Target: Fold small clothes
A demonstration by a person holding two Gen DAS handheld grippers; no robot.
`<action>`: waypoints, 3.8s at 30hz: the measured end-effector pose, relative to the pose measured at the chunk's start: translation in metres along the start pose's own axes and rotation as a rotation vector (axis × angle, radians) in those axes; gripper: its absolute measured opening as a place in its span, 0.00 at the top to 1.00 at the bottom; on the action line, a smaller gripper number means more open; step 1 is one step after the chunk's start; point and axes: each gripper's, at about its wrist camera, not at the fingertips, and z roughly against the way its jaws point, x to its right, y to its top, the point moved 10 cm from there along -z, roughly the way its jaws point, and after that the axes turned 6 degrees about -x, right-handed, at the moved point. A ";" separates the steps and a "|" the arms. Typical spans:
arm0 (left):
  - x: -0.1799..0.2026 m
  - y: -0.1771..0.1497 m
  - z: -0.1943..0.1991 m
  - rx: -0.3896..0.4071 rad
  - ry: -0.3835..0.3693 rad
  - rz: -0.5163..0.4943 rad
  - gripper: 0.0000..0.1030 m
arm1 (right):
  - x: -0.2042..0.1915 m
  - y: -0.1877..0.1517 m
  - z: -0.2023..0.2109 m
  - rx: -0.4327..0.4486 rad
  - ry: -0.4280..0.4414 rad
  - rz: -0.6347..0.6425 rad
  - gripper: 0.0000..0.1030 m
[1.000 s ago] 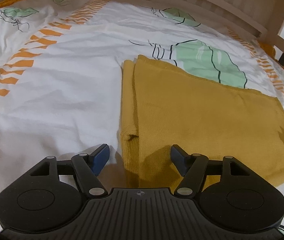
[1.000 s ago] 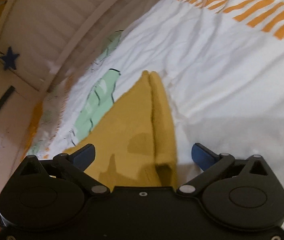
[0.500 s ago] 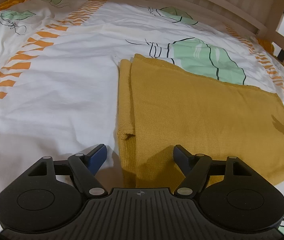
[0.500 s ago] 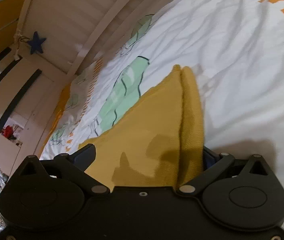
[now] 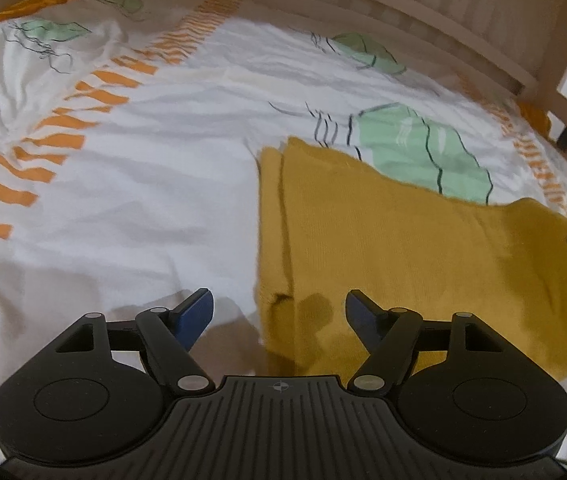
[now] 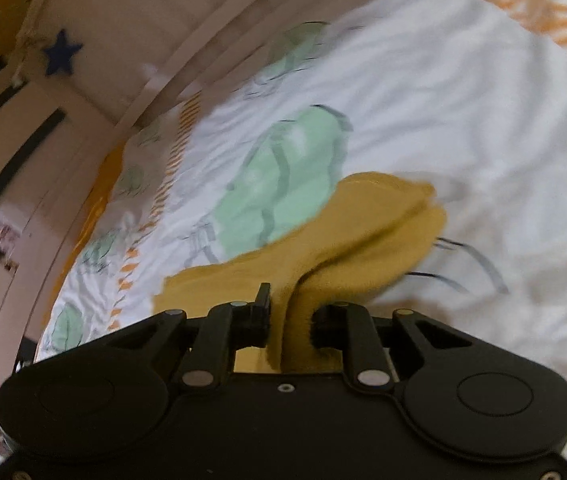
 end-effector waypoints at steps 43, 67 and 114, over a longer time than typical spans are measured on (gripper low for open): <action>-0.055 0.021 0.027 0.043 -0.008 0.142 0.30 | -0.169 -0.083 -0.171 -0.079 -0.168 0.290 0.74; -0.061 0.022 0.034 0.063 -0.011 0.177 0.30 | -0.182 -0.083 -0.122 -0.031 -0.021 0.341 0.44; 0.000 -0.024 -0.007 -0.099 -0.070 -0.038 0.23 | -0.030 -0.014 -0.117 0.072 -0.334 0.326 0.00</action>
